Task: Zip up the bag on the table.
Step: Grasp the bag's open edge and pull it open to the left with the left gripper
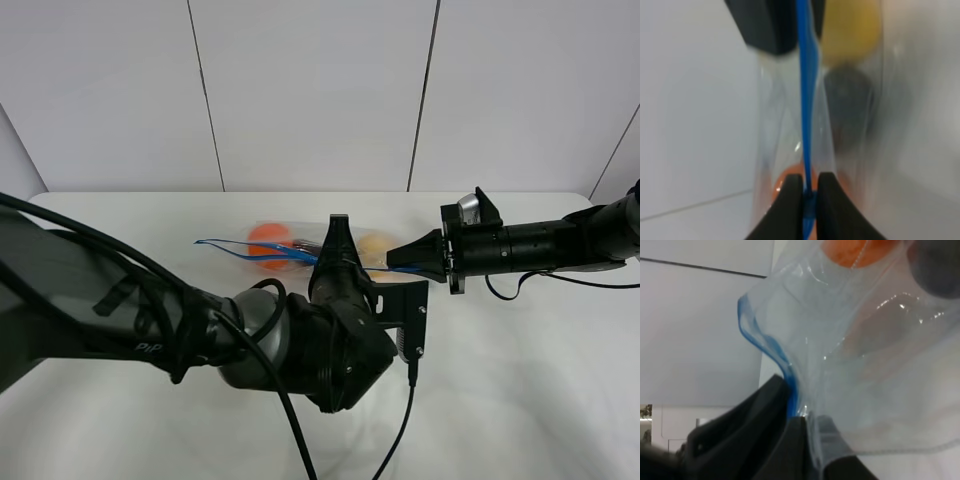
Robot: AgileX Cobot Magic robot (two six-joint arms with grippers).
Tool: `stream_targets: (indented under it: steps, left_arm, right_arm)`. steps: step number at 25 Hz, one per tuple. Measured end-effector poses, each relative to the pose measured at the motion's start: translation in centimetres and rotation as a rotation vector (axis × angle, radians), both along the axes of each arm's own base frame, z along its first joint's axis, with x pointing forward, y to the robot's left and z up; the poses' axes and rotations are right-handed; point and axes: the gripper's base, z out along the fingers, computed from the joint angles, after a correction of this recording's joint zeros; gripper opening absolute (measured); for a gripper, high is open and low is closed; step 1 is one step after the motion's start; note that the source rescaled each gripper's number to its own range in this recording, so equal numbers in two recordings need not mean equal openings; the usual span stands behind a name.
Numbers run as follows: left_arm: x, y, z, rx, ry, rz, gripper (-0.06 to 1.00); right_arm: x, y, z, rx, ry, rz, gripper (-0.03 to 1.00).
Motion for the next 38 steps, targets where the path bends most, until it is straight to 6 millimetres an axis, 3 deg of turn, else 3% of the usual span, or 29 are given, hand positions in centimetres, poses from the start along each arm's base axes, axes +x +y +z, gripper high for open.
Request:
stream_targets:
  steps: [13, 24, 38]
  left_arm:
    - [0.0, 5.7, 1.3, 0.071, -0.006, 0.091, 0.00]
    - [-0.7, 7.8, 1.0, 0.120, 0.006, 0.107, 0.00]
    - [1.9, 12.0, 1.9, 0.100, 0.021, 0.257, 0.00]
  right_arm:
    - [-0.1, 0.0, 0.0, 0.001, 0.000, 0.014, 0.00]
    - [-0.2, 0.0, 0.0, -0.003, 0.000, 0.021, 0.00]
    - [-0.2, 0.0, 0.0, -0.001, 0.000, 0.024, 0.00]
